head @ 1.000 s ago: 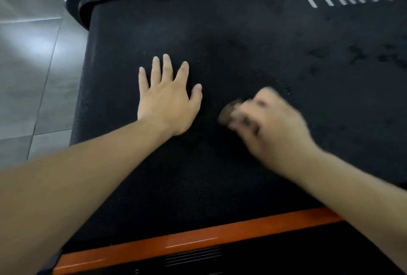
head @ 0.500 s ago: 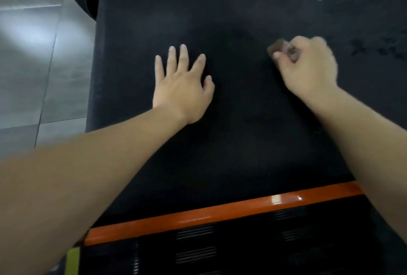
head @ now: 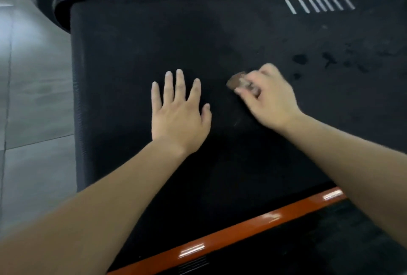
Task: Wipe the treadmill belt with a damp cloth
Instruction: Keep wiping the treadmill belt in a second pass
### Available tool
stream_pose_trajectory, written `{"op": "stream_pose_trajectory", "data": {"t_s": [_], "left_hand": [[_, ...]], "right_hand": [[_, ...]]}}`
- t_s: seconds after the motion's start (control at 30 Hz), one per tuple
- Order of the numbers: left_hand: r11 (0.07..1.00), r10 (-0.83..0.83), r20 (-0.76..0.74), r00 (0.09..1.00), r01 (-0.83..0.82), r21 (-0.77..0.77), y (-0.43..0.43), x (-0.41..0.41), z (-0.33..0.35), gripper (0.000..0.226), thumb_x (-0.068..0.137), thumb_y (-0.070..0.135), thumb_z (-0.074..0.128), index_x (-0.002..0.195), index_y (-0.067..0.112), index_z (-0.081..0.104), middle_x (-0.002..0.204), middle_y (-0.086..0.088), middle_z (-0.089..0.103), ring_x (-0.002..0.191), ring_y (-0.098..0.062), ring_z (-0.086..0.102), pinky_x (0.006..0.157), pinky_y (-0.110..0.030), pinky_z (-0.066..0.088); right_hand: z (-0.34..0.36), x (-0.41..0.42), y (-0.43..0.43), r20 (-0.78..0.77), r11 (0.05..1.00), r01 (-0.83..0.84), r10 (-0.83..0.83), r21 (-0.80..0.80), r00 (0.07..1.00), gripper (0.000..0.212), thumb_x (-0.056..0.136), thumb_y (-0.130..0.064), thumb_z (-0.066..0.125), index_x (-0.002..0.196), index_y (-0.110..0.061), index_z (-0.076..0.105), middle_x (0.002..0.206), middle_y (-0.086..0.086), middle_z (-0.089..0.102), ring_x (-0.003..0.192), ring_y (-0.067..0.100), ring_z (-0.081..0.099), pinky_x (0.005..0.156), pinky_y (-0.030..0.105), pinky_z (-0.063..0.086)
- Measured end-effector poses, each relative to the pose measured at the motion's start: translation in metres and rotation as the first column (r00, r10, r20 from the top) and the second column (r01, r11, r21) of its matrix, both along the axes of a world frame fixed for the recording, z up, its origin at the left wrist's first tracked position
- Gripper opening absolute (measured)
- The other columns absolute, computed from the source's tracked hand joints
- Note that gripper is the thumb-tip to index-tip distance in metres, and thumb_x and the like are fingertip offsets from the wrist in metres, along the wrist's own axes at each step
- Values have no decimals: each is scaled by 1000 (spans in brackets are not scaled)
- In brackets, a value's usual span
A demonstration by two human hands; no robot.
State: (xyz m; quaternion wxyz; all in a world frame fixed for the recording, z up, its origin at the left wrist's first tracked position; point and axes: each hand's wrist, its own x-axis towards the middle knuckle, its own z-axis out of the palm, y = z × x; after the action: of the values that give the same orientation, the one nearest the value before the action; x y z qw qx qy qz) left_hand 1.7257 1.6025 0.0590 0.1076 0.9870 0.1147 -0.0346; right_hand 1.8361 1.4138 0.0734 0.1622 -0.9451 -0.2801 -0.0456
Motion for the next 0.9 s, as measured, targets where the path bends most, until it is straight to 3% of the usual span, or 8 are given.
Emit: {"op": "stream_pose_trajectory", "data": {"t_s": [0.07,0.2,0.33,0.5,0.63,0.77,0.8,0.9], "left_hand": [[998,47,-23,999,-48,-29,-11,0,2,66,103,48,26,161,19,15,170,-17,-4,156,-34,-14,123,-59,-9],[967,207,3,978,-204,-154,-34,32,7,57,102,46,37,150,16,31,169,-20,1,156,-33,-13,120,-65,-11],[958,284,5,959,-284,-44,-48,55,-3,64,103,49,25,160,24,13,169,-17,-7,155,-34,-17,118,-68,-12],[947,315,43,948,-317,48,-55,55,-10,67,102,58,12,162,31,4,170,-15,-7,155,-32,-16,122,-62,-8],[936,340,15,940,-340,87,-58,57,-7,69,100,64,11,162,35,4,170,-12,-6,156,-30,-15,123,-61,-7],[932,355,8,935,-354,80,-59,57,-3,69,99,65,13,162,37,7,171,-11,-3,156,-28,-13,123,-59,-7],[931,356,9,935,-355,79,-60,57,-2,69,99,65,13,162,37,7,171,-11,-2,156,-28,-12,123,-59,-7],[934,349,19,937,-349,73,-58,57,-2,69,99,63,15,162,36,10,171,-11,-2,157,-29,-12,124,-57,-8]], "right_hand": [[6,27,-6,-7,991,-123,123,-55,992,28,90,-45,63,97,-18,65,96,1,48,86,24,56,71,33,46],[6,93,-15,83,982,182,-186,59,979,29,90,-48,61,96,-19,61,95,2,44,90,33,57,71,35,43],[-7,83,-16,59,964,-265,264,12,963,23,89,-46,64,94,-24,63,93,-1,47,82,19,51,66,30,39],[3,149,-6,79,992,41,-51,122,996,27,91,-47,61,96,-20,62,99,7,51,88,31,57,71,37,44],[-3,115,2,57,904,-428,426,26,903,26,91,-45,63,98,-21,64,94,3,51,77,21,54,63,32,44],[12,176,10,52,996,-56,52,74,997,28,93,-45,61,103,-19,63,103,9,52,96,35,59,73,38,45],[9,174,11,68,995,-59,54,86,996,27,93,-43,61,104,-19,63,104,9,52,96,34,59,73,39,45],[-2,132,16,16,901,-427,428,77,904,24,90,-42,66,101,-20,65,95,4,50,80,22,55,65,33,43]]}}
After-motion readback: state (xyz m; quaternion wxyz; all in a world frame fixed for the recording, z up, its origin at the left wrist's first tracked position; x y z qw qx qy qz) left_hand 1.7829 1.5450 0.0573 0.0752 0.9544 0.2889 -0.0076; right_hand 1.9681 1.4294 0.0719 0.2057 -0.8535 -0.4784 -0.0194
